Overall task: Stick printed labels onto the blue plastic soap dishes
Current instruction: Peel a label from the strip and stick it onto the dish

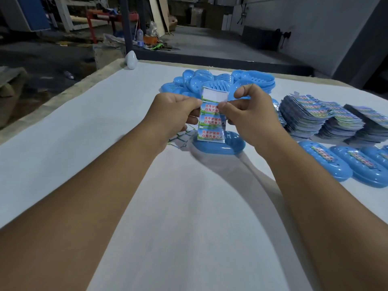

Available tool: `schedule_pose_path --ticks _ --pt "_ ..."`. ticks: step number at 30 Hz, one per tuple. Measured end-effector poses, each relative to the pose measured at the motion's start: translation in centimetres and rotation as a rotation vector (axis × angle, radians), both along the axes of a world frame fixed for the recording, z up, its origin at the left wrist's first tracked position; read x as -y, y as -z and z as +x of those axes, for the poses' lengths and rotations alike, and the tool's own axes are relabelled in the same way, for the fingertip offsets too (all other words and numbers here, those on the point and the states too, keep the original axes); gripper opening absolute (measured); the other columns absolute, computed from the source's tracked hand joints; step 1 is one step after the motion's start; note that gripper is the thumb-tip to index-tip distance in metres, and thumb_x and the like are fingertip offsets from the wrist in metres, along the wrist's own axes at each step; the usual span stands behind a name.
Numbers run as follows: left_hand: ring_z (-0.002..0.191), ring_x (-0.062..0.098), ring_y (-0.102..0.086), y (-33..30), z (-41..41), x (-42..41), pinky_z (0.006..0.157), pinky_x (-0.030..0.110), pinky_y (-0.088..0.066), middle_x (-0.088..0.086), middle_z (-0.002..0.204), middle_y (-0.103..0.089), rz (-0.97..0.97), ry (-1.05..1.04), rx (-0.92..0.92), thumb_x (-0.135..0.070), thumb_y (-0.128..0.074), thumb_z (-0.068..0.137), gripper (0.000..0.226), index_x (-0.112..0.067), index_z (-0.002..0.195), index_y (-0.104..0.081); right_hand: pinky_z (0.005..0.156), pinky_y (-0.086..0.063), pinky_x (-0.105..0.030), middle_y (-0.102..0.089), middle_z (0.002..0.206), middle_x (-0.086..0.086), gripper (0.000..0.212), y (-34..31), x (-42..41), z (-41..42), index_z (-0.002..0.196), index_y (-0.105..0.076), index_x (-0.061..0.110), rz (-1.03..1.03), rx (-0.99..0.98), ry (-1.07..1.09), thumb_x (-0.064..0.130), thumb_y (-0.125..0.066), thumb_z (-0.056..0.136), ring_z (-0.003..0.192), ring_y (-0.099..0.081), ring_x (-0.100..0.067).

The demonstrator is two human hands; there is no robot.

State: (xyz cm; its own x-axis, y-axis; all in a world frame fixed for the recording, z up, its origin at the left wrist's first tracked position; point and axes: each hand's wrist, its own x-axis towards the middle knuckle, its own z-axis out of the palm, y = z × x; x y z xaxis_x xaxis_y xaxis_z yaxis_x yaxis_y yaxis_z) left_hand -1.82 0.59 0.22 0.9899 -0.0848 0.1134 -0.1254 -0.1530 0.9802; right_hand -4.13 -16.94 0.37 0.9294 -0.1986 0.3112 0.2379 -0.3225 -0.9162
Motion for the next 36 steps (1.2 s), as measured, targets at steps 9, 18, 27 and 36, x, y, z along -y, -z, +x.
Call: schedule_pose_path --ticks 9,18,27,36 --pt "0.065 0.002 -0.061 0.3 -0.1 -0.2 0.061 0.022 -0.049 -0.004 0.075 -0.075 0.172 0.014 0.1 -0.025 -0.063 0.091 0.023 -0.013 0.077 -0.077 0.051 -0.05 -0.014 -0.073 0.066 0.01 0.025 0.0 0.2 0.3 0.093 -0.05 0.027 -0.025 -0.004 0.029 0.023 -0.074 0.094 0.058 -0.066 0.002" --pt "0.066 -0.003 -0.062 0.8 0.2 -0.2 0.062 0.018 -0.046 -0.015 0.073 -0.073 0.218 0.067 0.165 -0.027 -0.063 0.097 0.02 -0.022 0.081 -0.073 0.06 -0.053 -0.017 -0.068 0.072 0.01 0.018 0.3 0.5 0.7 0.086 -0.06 0.026 -0.116 0.031 0.111 0.026 -0.077 0.09 0.064 -0.064 0.002" --pt "0.063 -0.003 -0.063 0.7 0.0 0.1 0.053 0.007 -0.041 -0.016 0.064 -0.07 0.215 0.07 0.23 -0.021 -0.061 0.098 0.02 -0.023 0.08 -0.071 0.046 -0.034 -0.009 -0.063 0.051 0.019 0.019 0.2 -0.3 -0.1 0.073 -0.077 0.025 -0.414 0.056 0.066 0.036 -0.074 0.088 0.045 -0.052 0.005" --pt "0.066 0.002 -0.064 0.6 -0.4 0.5 0.069 0.018 -0.051 -0.01 0.07 -0.072 0.255 0.068 0.265 -0.019 -0.062 0.098 0.019 -0.021 0.082 -0.073 0.042 -0.028 -0.014 -0.048 0.042 0.006 0.019 -0.1 -0.5 -0.6 0.069 -0.081 0.029 -0.406 0.053 0.01 0.036 -0.07 0.084 0.041 -0.034 -0.008"
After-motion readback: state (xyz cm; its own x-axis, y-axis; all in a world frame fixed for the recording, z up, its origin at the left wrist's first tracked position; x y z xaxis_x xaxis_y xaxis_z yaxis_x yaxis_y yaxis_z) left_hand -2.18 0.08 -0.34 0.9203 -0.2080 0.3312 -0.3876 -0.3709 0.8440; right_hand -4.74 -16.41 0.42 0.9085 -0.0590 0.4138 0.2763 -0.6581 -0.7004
